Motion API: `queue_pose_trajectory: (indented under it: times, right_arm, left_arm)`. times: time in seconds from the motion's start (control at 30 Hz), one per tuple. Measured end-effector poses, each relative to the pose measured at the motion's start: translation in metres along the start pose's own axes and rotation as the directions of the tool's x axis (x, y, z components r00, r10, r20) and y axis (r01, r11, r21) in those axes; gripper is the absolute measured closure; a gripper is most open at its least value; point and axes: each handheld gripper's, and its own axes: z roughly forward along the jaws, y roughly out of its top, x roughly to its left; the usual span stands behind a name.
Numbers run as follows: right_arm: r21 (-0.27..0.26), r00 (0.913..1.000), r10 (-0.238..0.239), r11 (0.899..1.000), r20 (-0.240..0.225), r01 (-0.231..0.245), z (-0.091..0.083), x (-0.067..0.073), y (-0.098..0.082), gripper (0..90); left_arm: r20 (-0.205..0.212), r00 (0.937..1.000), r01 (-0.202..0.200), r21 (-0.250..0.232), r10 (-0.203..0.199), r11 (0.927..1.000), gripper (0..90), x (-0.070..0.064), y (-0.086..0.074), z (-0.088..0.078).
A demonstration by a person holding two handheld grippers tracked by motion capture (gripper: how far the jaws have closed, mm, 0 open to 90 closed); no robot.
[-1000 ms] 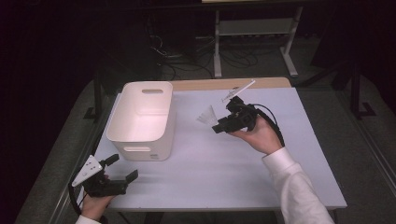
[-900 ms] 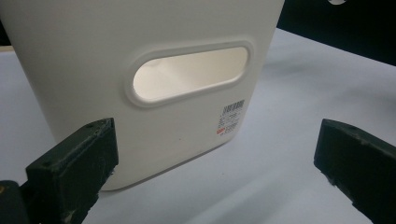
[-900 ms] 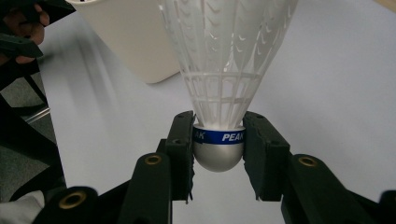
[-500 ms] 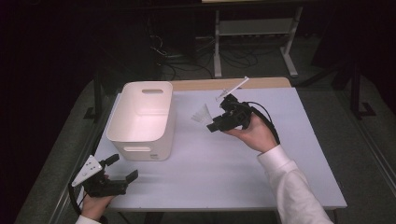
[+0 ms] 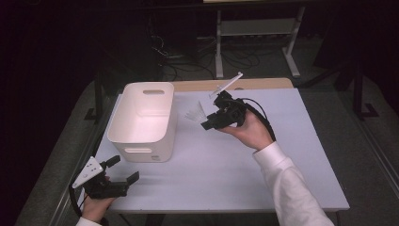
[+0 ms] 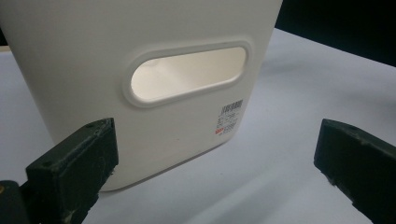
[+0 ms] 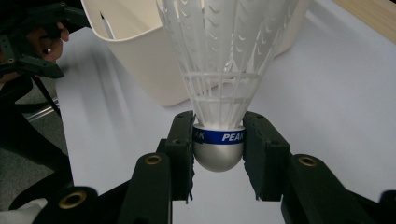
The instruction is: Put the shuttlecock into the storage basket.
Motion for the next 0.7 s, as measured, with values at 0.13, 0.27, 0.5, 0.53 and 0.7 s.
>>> queue_pose_trajectory:
  times: [0.13, 0.27, 0.5, 0.53, 0.7]
  right_arm:
    - [0.002, 1.0000, 0.003, 1.000, -0.007, -0.003, 0.003, 0.002, 0.004, 63.1]
    - [-0.002, 0.9999, -0.012, 1.000, -0.010, 0.012, 0.006, 0.002, 0.007, 63.1]
    - [-0.015, 0.9993, -0.035, 0.999, -0.013, 0.035, 0.012, 0.003, 0.012, 63.1]
    - [-0.014, 0.9991, -0.039, 0.999, -0.014, 0.039, 0.012, 0.003, 0.013, 63.1]
    - [-0.009, 0.9990, -0.042, 0.999, -0.018, 0.042, 0.015, 0.004, 0.018, 63.1]
  left_arm:
    - [0.003, 1.0000, 0.001, -0.005, -0.001, 1.0000, 0.0, 0.000, 0.000, 0.000]
    - [0.003, 1.0000, 0.001, -0.005, -0.001, 1.0000, 0.0, 0.000, 0.000, 0.000]
    - [0.001, 1.0000, 0.001, 0.000, -0.001, 1.0000, 0.0, 0.000, 0.000, 0.000]
    - [0.001, 1.0000, 0.000, 0.001, 0.000, 1.0000, 0.0, 0.000, 0.000, 0.000]
    - [0.001, 1.0000, 0.001, 0.003, -0.001, 1.0000, 0.0, 0.000, 0.000, 0.000]
